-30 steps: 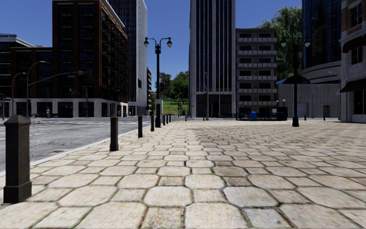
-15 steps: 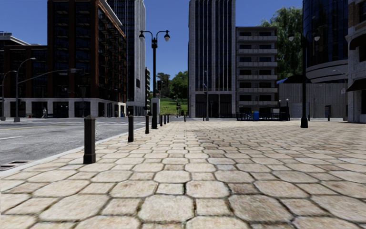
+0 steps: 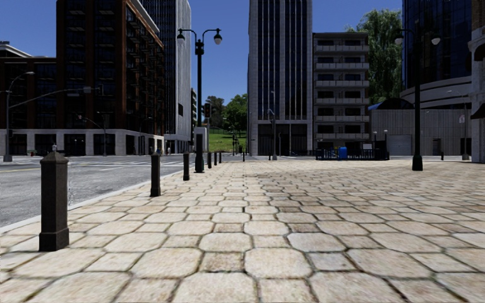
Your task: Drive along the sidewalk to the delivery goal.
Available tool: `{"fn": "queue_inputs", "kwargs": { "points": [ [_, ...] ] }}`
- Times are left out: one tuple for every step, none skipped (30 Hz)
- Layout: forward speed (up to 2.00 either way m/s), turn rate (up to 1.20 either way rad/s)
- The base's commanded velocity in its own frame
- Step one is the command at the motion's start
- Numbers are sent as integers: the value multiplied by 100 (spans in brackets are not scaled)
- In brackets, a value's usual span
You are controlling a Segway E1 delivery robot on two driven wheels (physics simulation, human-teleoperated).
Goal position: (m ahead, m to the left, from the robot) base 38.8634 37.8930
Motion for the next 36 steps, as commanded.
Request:
{"fn": "queue_inputs", "kwargs": {
  "points": [
    [200,0],
    [200,0],
    [200,0],
    [200,0],
    [200,0],
    [200,0],
    [200,0],
    [200,0],
    [200,0],
    [200,0],
    [200,0],
    [200,0],
    [200,0],
    [200,0],
    [200,0],
    [200,0],
    [200,0],
    [200,0],
    [200,0],
    [200,0],
    [200,0],
    [200,0],
    [200,0],
    [200,0],
    [200,0],
    [200,0],
    [200,0],
    [200,0],
    [200,0],
    [200,0],
    [200,0],
    [200,0],
    [200,0],
    [200,0],
    [200,0],
    [200,0]
  ]
}}
